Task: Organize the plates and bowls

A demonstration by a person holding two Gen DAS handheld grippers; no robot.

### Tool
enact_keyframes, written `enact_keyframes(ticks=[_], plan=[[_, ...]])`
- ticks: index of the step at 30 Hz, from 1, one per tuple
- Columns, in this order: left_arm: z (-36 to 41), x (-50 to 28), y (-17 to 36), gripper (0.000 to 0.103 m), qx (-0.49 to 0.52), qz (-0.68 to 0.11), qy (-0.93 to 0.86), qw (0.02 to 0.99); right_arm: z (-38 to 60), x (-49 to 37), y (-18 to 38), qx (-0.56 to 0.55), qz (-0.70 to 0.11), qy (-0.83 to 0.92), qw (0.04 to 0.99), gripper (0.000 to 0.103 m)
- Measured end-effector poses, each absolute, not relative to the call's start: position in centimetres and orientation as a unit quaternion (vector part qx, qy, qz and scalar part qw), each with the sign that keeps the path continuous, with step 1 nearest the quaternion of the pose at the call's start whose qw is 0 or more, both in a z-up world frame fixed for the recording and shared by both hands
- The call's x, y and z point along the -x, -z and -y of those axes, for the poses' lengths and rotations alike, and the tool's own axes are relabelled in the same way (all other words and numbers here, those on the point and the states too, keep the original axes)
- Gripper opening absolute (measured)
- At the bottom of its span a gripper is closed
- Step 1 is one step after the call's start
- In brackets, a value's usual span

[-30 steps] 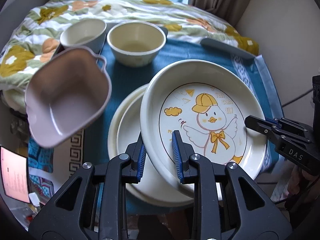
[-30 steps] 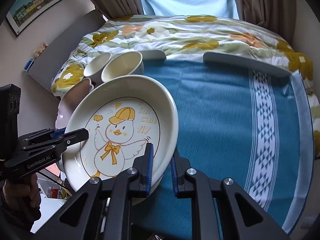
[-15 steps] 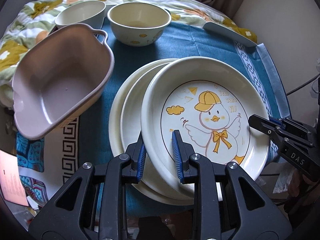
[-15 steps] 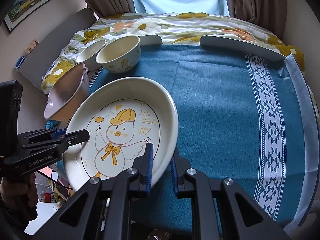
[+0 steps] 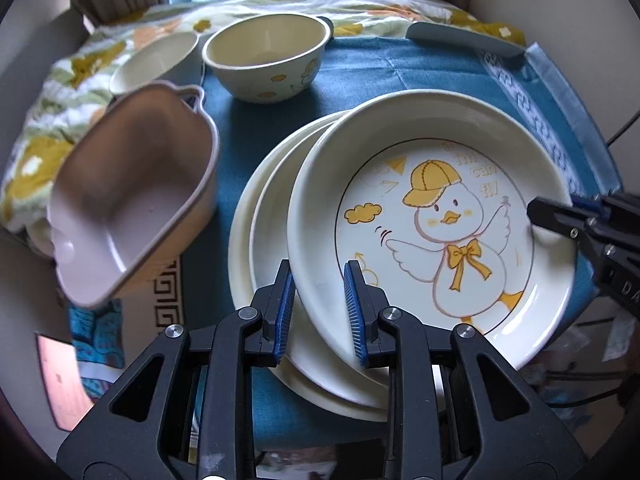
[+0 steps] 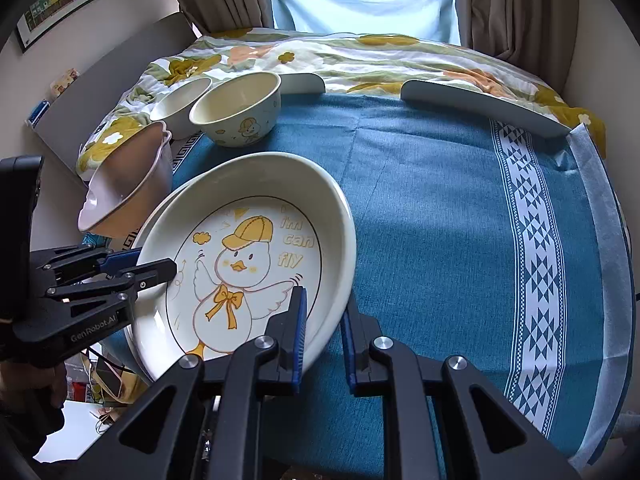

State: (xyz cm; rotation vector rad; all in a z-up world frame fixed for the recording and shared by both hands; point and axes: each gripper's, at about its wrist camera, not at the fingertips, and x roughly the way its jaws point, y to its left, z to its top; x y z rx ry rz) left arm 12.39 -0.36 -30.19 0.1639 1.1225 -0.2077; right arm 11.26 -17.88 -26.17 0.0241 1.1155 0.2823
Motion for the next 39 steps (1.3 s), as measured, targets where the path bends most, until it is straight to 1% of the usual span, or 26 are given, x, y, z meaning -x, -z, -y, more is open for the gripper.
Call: enact_keyframes(ticks=[4, 22, 27, 32, 39], plan=[[0.9, -11.9, 30.0, 0.022, -0.110, -0.519, 0.086, 0.843, 17.7, -11.3, 26.1, -0.010, -0.529, -0.135, 0.838, 0.015], [0.2, -11.4, 29.7, 0.022, -0.104, -0.519, 0.072, 0.845, 16.4, -11.6, 26.5, 0.030, -0.537, -0.132, 0.833, 0.015], [0.3, -11.1, 29.0, 0.022, -0.120, -0.504, 0.068, 0.852, 16.2, -11.6, 26.8, 0.028, -0.542, -0.133, 0.829, 0.015], [-0.1, -11.1, 29.0, 0.022, -0.113, -0.504, 0.072, 0.853, 16.0, -11.6, 26.8, 0.033, -0.540, -0.129, 0.831, 0.015], [-0.8, -11.0, 28.7, 0.022, -0.107, -0.499, 0.068, 0.857, 15.3, -11.1, 26.9, 0.065, -0.536, -0.115, 0.834, 0.015]])
